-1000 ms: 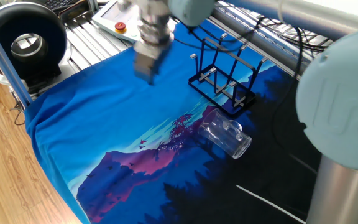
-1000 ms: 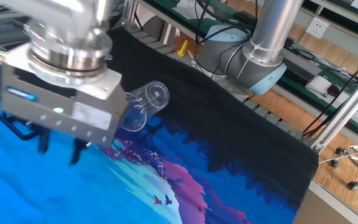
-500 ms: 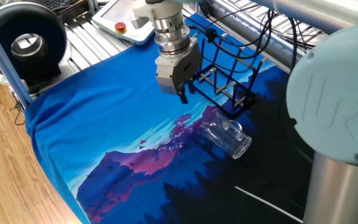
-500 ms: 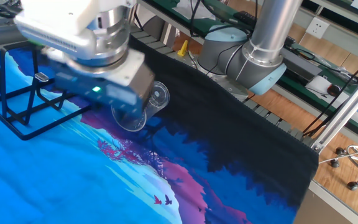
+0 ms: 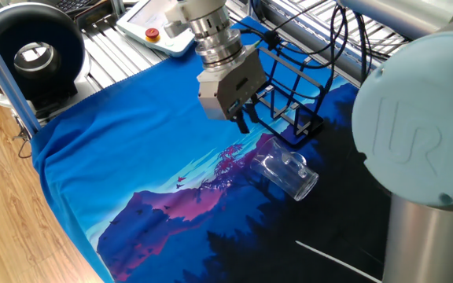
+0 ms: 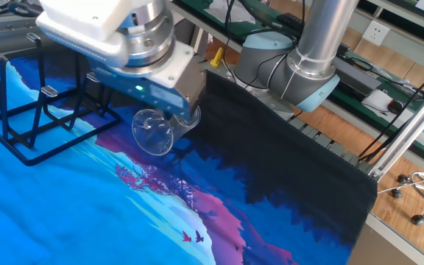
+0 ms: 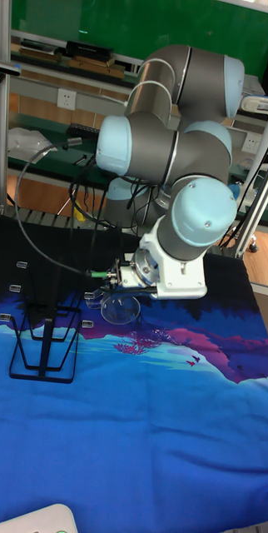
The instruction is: Take the cup off the cup rack
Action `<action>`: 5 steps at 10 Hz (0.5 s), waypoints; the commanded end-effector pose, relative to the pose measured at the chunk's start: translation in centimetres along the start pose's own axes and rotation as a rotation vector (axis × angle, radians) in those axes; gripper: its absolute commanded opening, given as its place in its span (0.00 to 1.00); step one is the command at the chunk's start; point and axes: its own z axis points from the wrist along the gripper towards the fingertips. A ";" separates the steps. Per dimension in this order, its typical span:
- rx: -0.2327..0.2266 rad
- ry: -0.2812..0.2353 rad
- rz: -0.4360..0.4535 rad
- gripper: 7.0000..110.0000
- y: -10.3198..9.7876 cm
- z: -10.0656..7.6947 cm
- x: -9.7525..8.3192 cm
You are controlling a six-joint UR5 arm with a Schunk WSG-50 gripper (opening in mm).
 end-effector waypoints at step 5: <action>-0.060 -0.218 -0.072 0.15 2.1 -1.0 -5.1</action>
